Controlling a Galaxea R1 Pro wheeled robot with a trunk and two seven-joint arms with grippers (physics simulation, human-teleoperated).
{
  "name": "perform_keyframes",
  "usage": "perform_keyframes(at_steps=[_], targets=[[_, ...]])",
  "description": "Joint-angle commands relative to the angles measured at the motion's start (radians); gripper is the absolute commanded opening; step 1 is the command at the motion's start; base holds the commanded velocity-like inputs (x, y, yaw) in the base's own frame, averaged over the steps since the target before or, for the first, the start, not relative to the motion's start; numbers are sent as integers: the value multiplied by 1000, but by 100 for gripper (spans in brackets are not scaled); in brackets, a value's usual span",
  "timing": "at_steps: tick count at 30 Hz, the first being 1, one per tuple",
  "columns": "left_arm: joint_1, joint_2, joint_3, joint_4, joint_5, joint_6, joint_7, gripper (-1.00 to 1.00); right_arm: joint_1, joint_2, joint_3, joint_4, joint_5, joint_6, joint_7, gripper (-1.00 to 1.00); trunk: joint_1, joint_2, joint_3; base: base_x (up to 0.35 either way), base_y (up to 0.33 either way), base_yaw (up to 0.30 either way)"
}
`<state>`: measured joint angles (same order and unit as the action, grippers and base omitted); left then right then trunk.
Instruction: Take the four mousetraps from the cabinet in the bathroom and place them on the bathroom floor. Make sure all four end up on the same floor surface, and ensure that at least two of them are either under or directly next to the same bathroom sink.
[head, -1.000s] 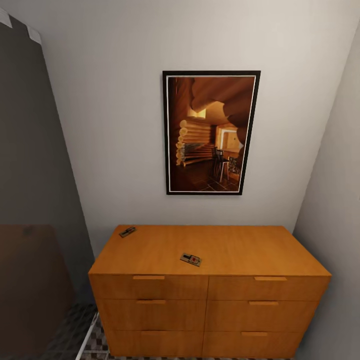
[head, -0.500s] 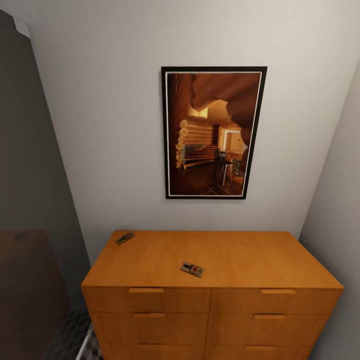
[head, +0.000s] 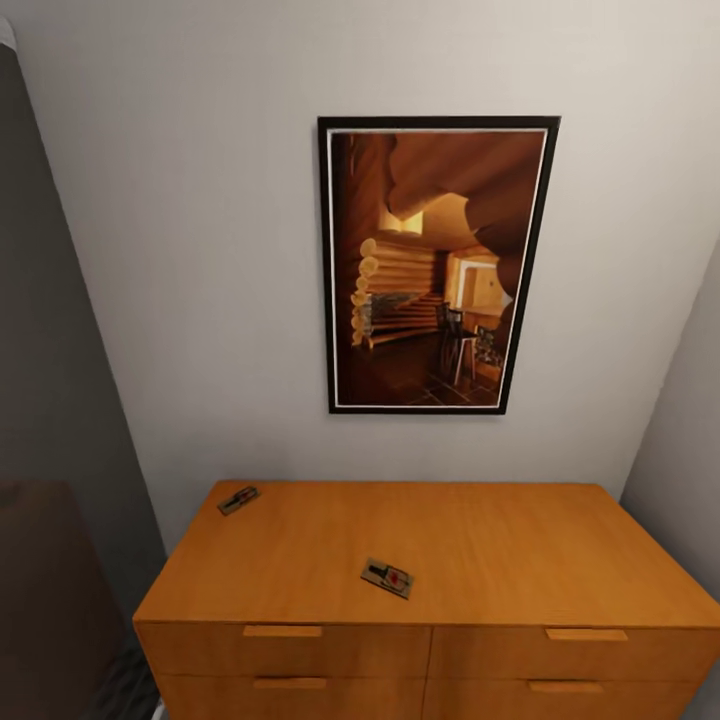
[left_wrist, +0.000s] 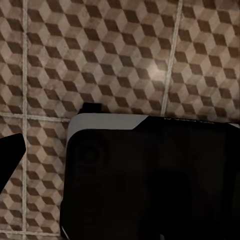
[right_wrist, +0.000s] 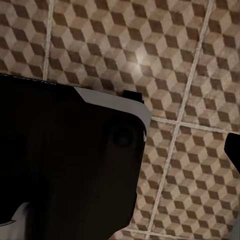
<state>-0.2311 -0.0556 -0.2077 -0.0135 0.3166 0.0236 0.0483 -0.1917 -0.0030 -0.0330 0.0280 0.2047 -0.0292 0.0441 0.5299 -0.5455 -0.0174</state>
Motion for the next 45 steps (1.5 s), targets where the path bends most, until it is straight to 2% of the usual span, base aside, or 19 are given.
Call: perform_keyframes(at_steps=[1, 7, 11, 15, 16, 20, 27, 45], targets=[[-1, 0, -9, 1, 9, 4, 4, 100, -2, 0, -4, 3, 7, -3, 2, 100, 1, -2, -2, 94, 0, 0], [-1, -1, -9, 8, 9, 22, 1, 100, -2, 0, -3, 3, 7, -3, 2, 100, 1, -2, -2, 37, 0, 0], [-1, -1, -9, 10, 9, 56, -3, 100, -2, -1, -3, 3, 7, -3, 2, 100, 1, -2, -2, 12, 0, 0], [-1, -1, -9, 9, 9, 120, -6, 100, -2, -1, -3, 3, 7, -4, 2, 100, 1, -2, -2, 4, 0, 0], [-1, 0, -9, 10, 10, 180, -6, 100, -2, -1, -3, 3, 7, -4, 2, 100, 1, -2, -2, 0, 0, 0], [0, 1, -9, 10, 9, 218, -7, 100, -2, 0, -3, 3, 7, -4, 1, 100, 1, -2, -2, 0, 0, 0], [1, 1, -9, 10, 9, 239, -8, 100, -2, 0, -4, 3, 6, -2, -1, 100, 1, -2, -2, 0, 0, 0], [1, 2, -9, 10, 9, 239, -9, 100, -2, 0, -7, 4, 4, 0, 0, 100, 1, -2, -2, 0, 0, 0]])
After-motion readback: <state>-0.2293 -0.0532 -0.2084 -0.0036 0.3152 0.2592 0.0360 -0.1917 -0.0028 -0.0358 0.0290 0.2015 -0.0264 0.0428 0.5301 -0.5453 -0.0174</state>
